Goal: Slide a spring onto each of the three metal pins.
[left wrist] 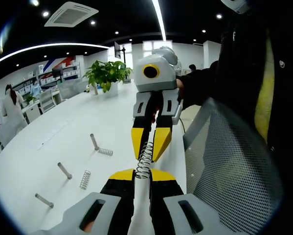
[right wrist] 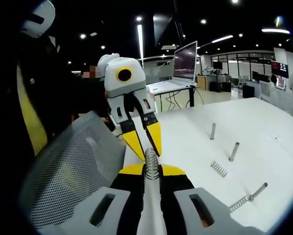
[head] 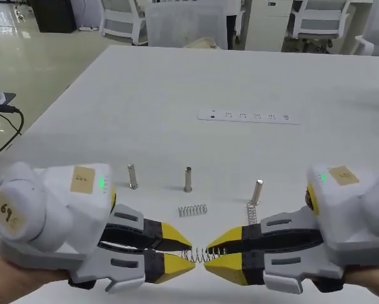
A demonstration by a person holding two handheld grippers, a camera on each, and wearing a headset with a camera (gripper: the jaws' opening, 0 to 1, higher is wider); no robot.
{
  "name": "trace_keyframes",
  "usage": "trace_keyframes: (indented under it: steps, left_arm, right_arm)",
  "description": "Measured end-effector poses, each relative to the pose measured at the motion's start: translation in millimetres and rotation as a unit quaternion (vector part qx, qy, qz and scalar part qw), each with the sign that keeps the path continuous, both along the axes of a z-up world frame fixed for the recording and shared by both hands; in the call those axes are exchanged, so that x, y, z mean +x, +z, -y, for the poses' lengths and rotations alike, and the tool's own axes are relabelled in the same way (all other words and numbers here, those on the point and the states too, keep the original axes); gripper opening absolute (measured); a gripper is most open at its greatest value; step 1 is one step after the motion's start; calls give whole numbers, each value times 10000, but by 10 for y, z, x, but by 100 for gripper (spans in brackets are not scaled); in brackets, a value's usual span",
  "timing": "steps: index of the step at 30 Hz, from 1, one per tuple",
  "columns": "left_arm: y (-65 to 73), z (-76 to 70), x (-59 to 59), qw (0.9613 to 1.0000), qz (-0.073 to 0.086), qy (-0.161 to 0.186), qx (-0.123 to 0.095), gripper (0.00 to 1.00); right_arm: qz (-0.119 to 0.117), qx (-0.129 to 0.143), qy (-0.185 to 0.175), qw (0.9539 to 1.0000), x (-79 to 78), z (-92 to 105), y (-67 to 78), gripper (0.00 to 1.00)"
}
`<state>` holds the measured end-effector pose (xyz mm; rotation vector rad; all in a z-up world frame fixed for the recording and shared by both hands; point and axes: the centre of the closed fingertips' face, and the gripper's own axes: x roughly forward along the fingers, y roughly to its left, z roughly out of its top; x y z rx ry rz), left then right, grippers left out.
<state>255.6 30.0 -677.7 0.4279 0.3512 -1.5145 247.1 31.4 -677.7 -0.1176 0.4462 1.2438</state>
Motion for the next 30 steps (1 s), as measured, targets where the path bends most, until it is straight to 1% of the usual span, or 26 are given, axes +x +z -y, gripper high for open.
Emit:
trace_keyframes:
  steps: [3, 6, 8, 12, 15, 16, 17, 18, 19, 20, 21, 22, 25, 27, 29, 30]
  left_arm:
    - [2, -9, 1, 10000, 25, 2, 13, 3]
    - [-12, -15, -5, 10000, 43, -5, 37, 3]
    - [-14, -15, -9, 10000, 36, 8, 22, 3]
    - [-14, -4, -7, 10000, 47, 40, -25, 3]
    - [-4, 12, -7, 9999, 74, 54, -84, 3]
    - [-2, 15, -8, 9999, 70, 62, -104, 3]
    - [4, 27, 3, 9998, 97, 83, -139, 3]
    - [3, 34, 7, 9998, 98, 99, -153, 3]
    - [5, 47, 12, 9997, 99, 111, -167, 3]
    - [5, 63, 15, 9997, 110, 121, -179, 3]
    - [3, 87, 24, 9996, 168, 135, -186, 3]
    - [3, 102, 25, 9995, 194, 132, -189, 3]
    - [17, 144, 42, 9993, 244, 162, -248, 2]
    - [27, 159, 53, 9991, 240, 192, -298, 2]
    - [37, 180, 68, 9989, 257, 218, -336, 2]
    - [41, 197, 76, 9988, 262, 231, -343, 2]
  right_arm:
    - [-60, -97, -4, 9999, 0, -18, 17, 8]
    - [-27, -212, 55, 9998, -16, -50, 54, 8]
    - [37, -426, 125, 9990, -15, -50, 57, 8]
    - [115, -772, 264, 9966, -13, -50, 66, 8]
    - [105, -1003, 356, 9943, -12, -41, 82, 8]
    - [91, -1151, 393, 9925, -11, -24, 73, 8]
    - [126, -1278, 429, 9908, 2, -22, 84, 8]
    - [152, -1331, 449, 9900, 7, -20, 89, 8]
    - [201, -1539, 538, 9864, 11, -3, 92, 8]
    - [217, -1683, 585, 9838, 15, 10, 92, 8]
    - [280, -1771, 635, 9817, 33, 4, 116, 8]
    - [273, -1815, 666, 9808, 34, 2, 129, 8]
    - [238, -2025, 794, 9758, 52, 30, 152, 8]
    - [240, -2136, 867, 9728, 62, 48, 161, 8]
    - [222, -2276, 946, 9689, 80, 65, 172, 8]
    - [234, -2382, 1016, 9656, 87, 76, 175, 8]
